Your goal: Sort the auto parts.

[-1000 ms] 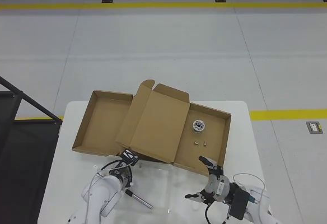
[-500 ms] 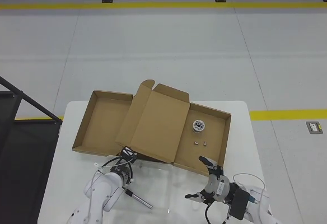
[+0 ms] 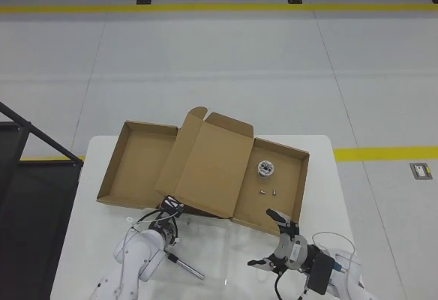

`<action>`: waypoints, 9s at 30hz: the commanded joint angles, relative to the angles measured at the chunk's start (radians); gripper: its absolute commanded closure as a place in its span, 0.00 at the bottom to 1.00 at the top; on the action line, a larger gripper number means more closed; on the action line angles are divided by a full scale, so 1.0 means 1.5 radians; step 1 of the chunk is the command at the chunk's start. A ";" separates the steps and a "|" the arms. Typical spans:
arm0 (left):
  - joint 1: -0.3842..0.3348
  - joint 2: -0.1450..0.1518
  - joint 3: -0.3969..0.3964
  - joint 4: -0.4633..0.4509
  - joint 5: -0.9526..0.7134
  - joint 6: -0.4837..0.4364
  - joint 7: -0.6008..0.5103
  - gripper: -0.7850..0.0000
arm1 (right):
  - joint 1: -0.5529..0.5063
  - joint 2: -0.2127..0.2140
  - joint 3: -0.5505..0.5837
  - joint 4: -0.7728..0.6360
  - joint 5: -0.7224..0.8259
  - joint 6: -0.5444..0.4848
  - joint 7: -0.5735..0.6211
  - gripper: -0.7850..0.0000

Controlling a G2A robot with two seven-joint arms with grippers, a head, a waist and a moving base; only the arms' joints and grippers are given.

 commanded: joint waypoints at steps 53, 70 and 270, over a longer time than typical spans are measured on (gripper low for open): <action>0.219 0.035 -0.254 -0.337 -0.316 -0.128 0.090 1.00 | 0.000 0.000 0.000 0.000 0.000 -0.001 0.000 0.00; 0.139 0.072 -0.406 -0.160 -0.996 -0.322 -0.067 1.00 | 0.000 0.000 0.000 0.000 0.000 -0.001 0.000 0.00; -0.432 0.280 0.617 -0.042 -0.222 -0.483 0.064 0.22 | 0.000 0.000 0.000 0.000 0.000 -0.001 0.000 0.00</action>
